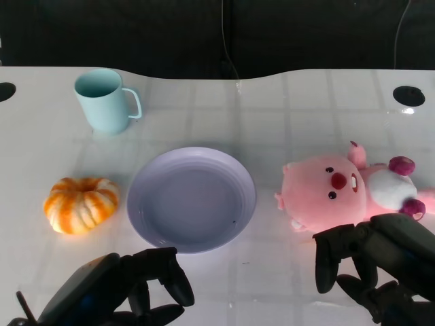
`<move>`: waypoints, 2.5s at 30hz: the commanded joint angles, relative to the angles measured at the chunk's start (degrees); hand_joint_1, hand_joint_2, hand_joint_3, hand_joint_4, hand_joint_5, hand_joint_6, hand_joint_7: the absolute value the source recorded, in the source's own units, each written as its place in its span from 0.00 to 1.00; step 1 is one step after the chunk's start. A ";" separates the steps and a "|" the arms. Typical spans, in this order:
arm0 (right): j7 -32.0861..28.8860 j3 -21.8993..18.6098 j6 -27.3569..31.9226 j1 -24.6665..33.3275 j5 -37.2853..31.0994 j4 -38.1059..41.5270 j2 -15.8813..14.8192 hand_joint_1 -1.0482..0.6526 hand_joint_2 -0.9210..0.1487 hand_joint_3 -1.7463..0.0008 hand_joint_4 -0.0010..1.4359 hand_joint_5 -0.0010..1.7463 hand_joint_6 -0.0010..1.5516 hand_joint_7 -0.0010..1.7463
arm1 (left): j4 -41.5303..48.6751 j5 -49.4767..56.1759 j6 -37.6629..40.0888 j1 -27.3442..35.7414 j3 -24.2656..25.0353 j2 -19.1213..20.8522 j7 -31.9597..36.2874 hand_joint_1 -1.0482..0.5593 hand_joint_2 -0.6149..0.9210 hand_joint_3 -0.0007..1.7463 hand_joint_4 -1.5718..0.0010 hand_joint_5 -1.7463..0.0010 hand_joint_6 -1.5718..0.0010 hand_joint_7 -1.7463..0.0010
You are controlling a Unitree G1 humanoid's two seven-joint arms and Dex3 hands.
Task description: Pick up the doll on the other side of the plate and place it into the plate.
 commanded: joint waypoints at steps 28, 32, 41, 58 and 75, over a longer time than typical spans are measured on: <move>-4.38 -7.97 8.83 -1.35 -4.61 -12.02 1.43 0.24 0.03 0.99 0.00 0.45 0.00 0.22 | 0.43 0.13 -0.52 0.08 0.43 1.19 -0.09 0.47 1.00 0.21 0.64 0.01 0.61 0.27; -0.17 -7.69 14.67 -2.48 -9.42 -15.00 -0.19 0.21 0.03 0.99 0.00 0.44 0.00 0.19 | 0.44 0.31 -0.46 -0.07 0.16 1.15 -0.13 0.47 1.00 0.21 0.64 0.01 0.61 0.27; 13.59 -4.44 26.74 -8.82 -18.12 -15.69 -4.46 0.21 0.06 1.00 0.02 0.36 0.05 0.10 | 0.47 0.58 -0.04 -0.28 -0.26 0.97 -0.01 0.46 1.00 0.21 0.65 0.02 0.61 0.28; 13.14 0.76 24.29 -16.13 -21.04 3.23 -7.52 0.18 0.05 1.00 0.06 0.26 0.11 0.03 | -0.58 1.49 0.07 0.33 -0.26 1.26 -0.05 0.46 1.00 0.21 0.64 0.01 0.61 0.29; 11.73 9.57 24.59 -27.94 -16.40 29.41 -1.55 0.18 0.00 0.99 0.12 0.12 0.12 0.01 | -0.83 1.41 -0.37 0.84 0.01 1.07 -0.09 0.45 1.00 0.21 0.64 0.01 0.61 0.28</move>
